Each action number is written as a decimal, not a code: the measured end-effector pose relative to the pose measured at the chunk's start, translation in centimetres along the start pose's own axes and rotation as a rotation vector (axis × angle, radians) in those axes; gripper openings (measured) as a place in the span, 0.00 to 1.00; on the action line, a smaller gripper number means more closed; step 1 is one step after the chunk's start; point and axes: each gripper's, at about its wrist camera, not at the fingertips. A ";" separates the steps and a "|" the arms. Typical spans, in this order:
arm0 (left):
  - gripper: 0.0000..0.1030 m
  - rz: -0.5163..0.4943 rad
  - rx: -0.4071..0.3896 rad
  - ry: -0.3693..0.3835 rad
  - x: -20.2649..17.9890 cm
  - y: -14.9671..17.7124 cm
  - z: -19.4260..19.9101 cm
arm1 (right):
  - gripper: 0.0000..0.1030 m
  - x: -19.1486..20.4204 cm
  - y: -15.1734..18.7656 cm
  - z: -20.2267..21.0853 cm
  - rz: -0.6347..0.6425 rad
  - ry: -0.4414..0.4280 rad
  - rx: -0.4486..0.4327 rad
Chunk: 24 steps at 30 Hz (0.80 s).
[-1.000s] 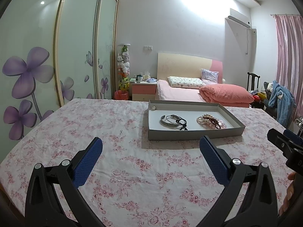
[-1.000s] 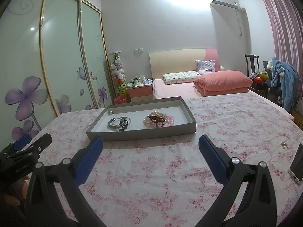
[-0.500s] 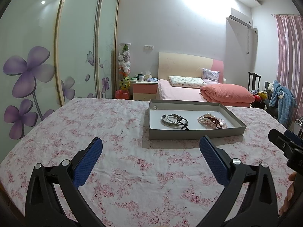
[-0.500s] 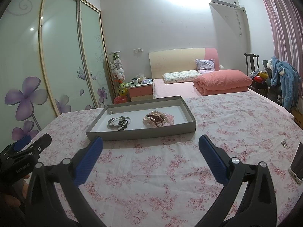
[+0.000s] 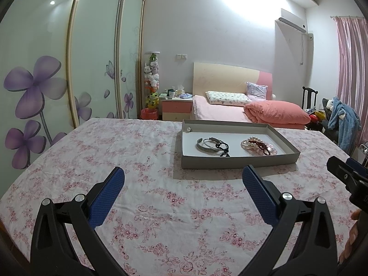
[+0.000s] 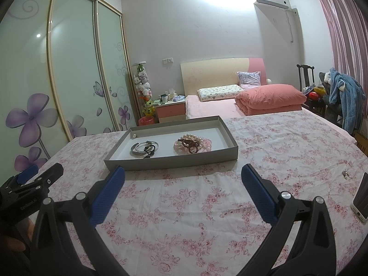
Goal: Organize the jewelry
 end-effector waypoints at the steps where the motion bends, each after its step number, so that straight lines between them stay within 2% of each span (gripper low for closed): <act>1: 0.98 0.000 0.000 0.000 0.0 0.0 0.0 | 0.96 0.0 0.0 0.0 0.000 0.000 0.000; 24: 0.98 0.001 -0.002 0.000 -0.1 -0.1 0.0 | 0.96 0.0 0.0 0.0 -0.001 0.000 0.002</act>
Point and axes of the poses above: each gripper's, at about its wrist camera, not at the fingertips, and z roughly against the way its jaws point, x to its left, y to its underside, and after that the axes turned 13 degrees about y, right-handed
